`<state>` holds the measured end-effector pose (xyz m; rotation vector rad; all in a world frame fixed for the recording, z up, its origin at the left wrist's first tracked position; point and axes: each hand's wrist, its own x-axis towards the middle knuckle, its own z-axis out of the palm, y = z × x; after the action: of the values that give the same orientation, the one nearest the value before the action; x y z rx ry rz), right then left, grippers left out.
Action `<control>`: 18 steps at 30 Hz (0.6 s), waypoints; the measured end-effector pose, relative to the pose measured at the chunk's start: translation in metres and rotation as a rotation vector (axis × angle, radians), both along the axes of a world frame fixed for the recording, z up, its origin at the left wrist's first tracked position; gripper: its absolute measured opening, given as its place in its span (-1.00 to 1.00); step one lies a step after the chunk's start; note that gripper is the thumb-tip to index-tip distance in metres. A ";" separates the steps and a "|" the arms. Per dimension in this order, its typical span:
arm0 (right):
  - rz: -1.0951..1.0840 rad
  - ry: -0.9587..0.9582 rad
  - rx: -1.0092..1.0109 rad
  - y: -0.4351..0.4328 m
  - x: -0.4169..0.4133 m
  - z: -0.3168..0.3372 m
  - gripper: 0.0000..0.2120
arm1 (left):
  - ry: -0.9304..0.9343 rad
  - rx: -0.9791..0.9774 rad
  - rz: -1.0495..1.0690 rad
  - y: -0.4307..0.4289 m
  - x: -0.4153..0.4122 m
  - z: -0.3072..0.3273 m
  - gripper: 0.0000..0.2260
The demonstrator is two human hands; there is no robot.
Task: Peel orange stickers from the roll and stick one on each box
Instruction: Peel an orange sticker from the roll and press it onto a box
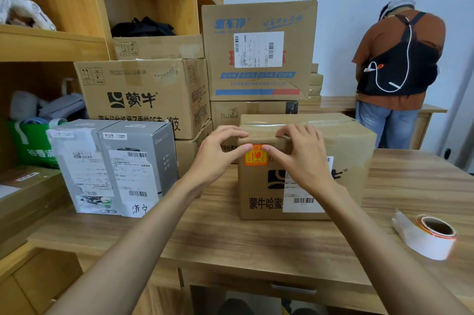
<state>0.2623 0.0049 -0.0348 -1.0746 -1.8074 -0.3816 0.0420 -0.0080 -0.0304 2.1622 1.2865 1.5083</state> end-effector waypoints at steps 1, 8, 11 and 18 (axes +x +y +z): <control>-0.003 0.003 -0.001 0.000 0.000 0.000 -0.56 | -0.011 0.004 -0.003 0.001 0.000 -0.001 -0.77; -0.040 0.015 -0.013 0.006 -0.004 -0.004 -0.54 | -0.051 0.026 -0.005 0.004 0.004 -0.004 -0.81; -0.011 -0.025 -0.014 0.004 0.001 -0.006 -0.48 | -0.014 0.015 -0.043 0.001 0.000 -0.007 -0.74; -0.028 -0.113 0.002 0.003 0.008 -0.007 -0.52 | 0.035 0.041 -0.072 -0.004 0.000 -0.017 -0.65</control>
<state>0.2698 0.0079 -0.0420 -1.0969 -1.8927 -0.4696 0.0422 -0.0124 -0.0479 2.2443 1.1846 1.4887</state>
